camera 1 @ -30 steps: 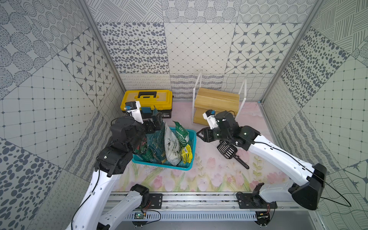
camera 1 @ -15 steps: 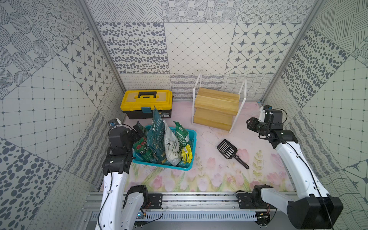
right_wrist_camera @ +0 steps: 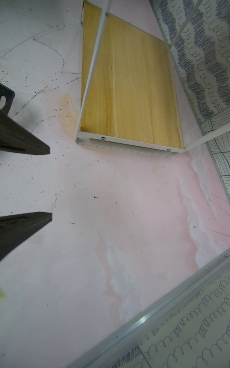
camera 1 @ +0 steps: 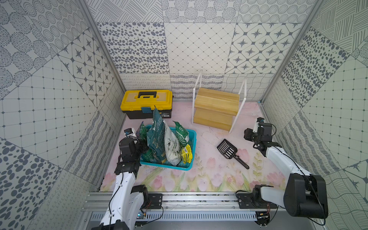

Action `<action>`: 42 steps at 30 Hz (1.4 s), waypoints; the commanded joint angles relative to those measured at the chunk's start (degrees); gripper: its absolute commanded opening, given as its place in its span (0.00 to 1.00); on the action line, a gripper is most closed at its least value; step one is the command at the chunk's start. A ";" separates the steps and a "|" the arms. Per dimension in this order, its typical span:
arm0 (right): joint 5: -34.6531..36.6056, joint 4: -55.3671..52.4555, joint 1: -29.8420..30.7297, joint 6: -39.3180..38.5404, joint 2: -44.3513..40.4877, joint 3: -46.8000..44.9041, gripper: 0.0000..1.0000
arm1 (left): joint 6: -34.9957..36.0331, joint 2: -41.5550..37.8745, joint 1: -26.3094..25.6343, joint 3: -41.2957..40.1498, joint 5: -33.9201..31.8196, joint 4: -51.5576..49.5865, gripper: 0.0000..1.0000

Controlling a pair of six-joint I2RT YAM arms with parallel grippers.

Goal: Take down the fertilizer bag from the shelf
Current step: Reset both arms

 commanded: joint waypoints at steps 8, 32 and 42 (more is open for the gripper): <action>0.90 26.61 3.95 -9.85 7.39 -5.57 0.53 | 10.78 15.48 -2.15 -5.41 13.56 25.32 1.00; 3.21 51.01 5.93 -12.56 18.01 -13.35 0.97 | 13.81 42.69 -13.70 -3.97 -2.81 50.86 1.00; 2.75 50.85 5.84 -12.45 18.01 -13.20 0.97 | 13.13 43.41 -13.55 -1.18 -3.63 46.48 1.00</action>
